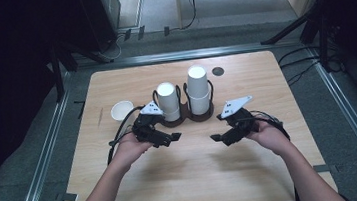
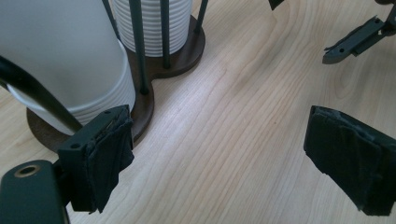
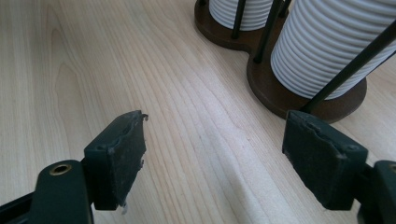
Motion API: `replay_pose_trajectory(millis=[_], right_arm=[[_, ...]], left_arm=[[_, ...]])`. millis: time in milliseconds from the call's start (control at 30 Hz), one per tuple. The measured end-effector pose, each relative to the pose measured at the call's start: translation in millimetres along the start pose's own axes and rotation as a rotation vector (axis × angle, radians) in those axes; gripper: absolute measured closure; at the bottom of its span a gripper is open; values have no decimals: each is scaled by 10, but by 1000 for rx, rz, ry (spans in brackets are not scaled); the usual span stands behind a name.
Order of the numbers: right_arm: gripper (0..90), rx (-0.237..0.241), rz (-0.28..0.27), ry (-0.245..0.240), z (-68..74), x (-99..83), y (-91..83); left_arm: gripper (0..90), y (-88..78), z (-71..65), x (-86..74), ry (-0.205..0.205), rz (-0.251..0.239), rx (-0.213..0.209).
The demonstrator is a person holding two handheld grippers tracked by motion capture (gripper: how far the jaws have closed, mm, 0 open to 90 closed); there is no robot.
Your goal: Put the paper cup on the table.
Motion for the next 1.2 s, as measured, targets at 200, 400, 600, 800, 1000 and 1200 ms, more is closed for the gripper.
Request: replay_pose_trajectory(millis=[200, 400, 600, 800, 1000, 1200], right_arm=[[217, -2, -3, -6, 41, 2, -6], [217, -2, 0, -5, 74, -14, -12], [217, -9, 8, 2, 111, -30, -15], [217, -8, 11, 3, 135, -43, -31], [217, -9, 12, 5, 144, -47, -28], [217, -9, 21, 4, 147, -55, -24]], left_arm=[[83, 93, -55, 41, 22, 7, -6], [83, 167, -140, 94, 43, 3, -21], [83, 246, -183, 141, 44, -6, -25], [83, 303, -221, 170, 52, -7, -30], [83, 354, -231, 173, 57, 1, -39], [83, 376, -230, 167, 74, 19, -37]])
Point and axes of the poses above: each handheld gripper's, and its own axes: y roughly forward along the jaws, x roughly out of its top, z roughly to its left, the point moved 2 cm from there along y, roughly forward along the jaws, and after that the axes turned 5 degrees about z, right-handed, at the moved point
